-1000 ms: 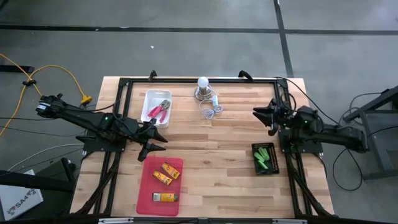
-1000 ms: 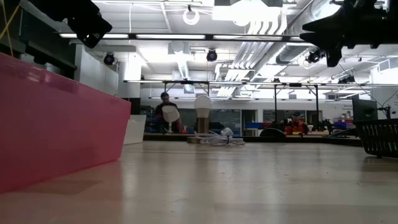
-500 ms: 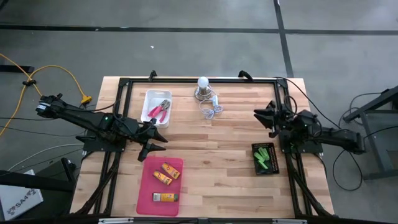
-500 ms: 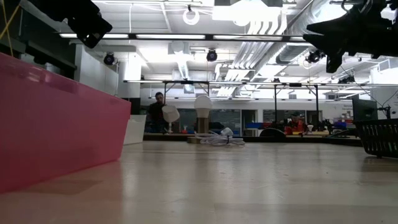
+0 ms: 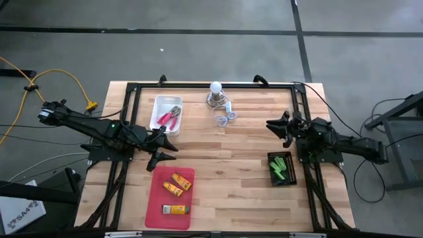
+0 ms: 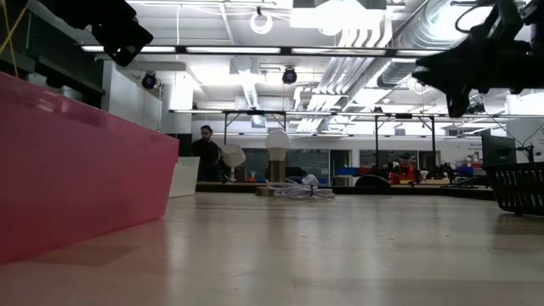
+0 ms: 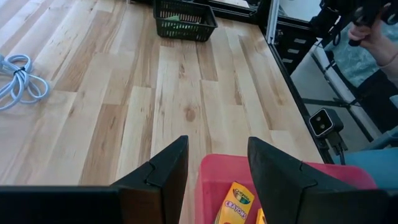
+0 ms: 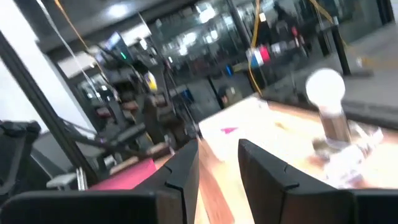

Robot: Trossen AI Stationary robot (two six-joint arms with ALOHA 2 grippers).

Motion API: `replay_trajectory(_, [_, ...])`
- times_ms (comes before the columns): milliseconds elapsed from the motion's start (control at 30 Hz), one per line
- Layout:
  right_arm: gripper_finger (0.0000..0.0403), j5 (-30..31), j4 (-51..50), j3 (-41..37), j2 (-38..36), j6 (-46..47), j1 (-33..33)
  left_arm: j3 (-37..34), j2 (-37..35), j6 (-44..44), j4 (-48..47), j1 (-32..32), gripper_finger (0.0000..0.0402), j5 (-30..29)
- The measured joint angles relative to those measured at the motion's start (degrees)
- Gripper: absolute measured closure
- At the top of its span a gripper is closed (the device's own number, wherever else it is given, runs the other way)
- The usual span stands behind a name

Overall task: Pick & Place School Supplies
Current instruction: Return to Home Position

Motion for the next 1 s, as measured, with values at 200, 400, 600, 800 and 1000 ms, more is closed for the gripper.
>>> replay_trajectory(200, [0.0302,0.26,-6.55,-0.02,0.01,2.54,0.0,-0.01,0.0,-0.1,0.01,0.0,0.024,0.0])
replay_trajectory(400, [0.0302,2.91,-8.77,-0.02,0.01,3.39,-0.06,0.0,0.0,-0.34,0.0,0.0,0.024,0.02])
replay_trajectory(600, [0.0302,2.58,-9.02,-0.04,0.01,3.45,-0.96,-0.01,0.01,-0.51,0.0,-0.15,0.024,0.02])
replay_trajectory(800, [0.0302,2.07,-9.26,-0.07,0.03,3.54,-1.16,0.0,0.0,-0.8,0.02,-0.15,0.024,0.02])
replay_trajectory(1000, [0.0302,-2.16,-9.5,-0.07,0.03,3.56,-1.11,-0.02,-4.38,0.07,-0.43,0.28,0.024,0.36])
